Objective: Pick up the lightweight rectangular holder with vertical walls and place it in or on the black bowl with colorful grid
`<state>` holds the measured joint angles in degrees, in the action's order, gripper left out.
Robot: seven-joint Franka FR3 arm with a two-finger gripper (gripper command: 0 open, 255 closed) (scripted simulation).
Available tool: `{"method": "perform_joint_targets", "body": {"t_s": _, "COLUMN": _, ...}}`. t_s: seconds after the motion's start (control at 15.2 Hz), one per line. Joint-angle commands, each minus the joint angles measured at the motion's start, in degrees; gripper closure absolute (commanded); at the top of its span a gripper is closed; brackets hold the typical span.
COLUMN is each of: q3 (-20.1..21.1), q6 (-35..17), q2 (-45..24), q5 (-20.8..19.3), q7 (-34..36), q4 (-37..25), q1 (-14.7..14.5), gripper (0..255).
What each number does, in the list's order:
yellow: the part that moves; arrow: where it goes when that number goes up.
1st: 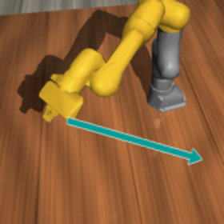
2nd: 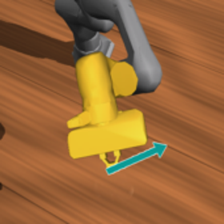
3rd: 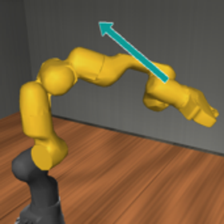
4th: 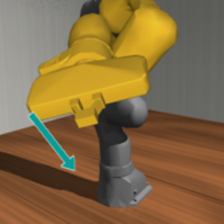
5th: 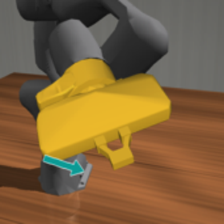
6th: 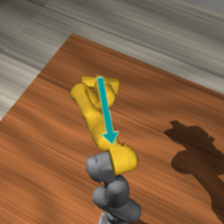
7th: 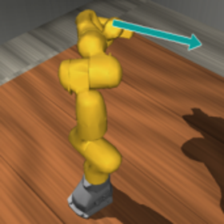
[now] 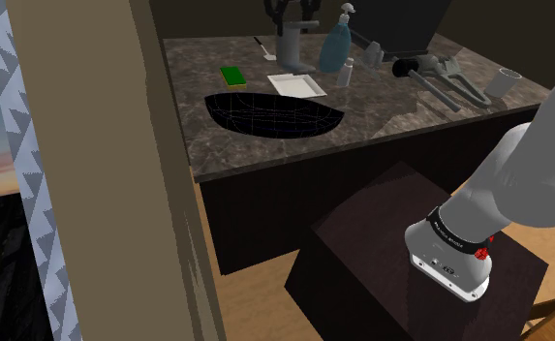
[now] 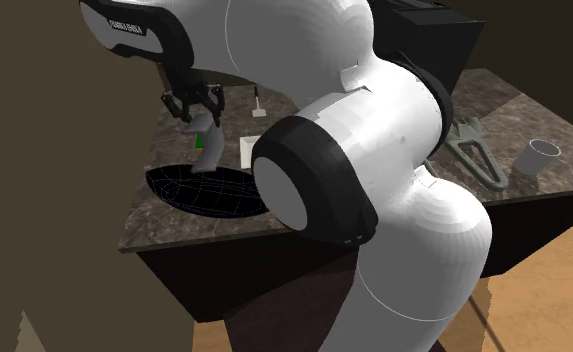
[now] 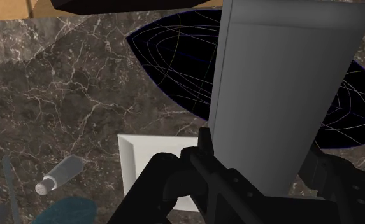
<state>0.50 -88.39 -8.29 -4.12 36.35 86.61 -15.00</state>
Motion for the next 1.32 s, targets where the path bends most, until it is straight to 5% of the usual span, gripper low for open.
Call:
{"method": "perform_joint_targets", "body": {"t_s": 0.0, "q3": 1.09, "q6": 1.12, "q2": -2.12, "q5": 0.08, "q7": 2.56, "q4": -3.07, "q1": -1.48, "gripper": 255}}
{"method": "perform_joint_targets", "body": {"t_s": 1.25, "q3": 1.02, "q6": -13.62, "q2": -1.85, "q5": -0.01, "q7": 3.41, "q4": 11.95, "q1": -1.35, "gripper": 255}}
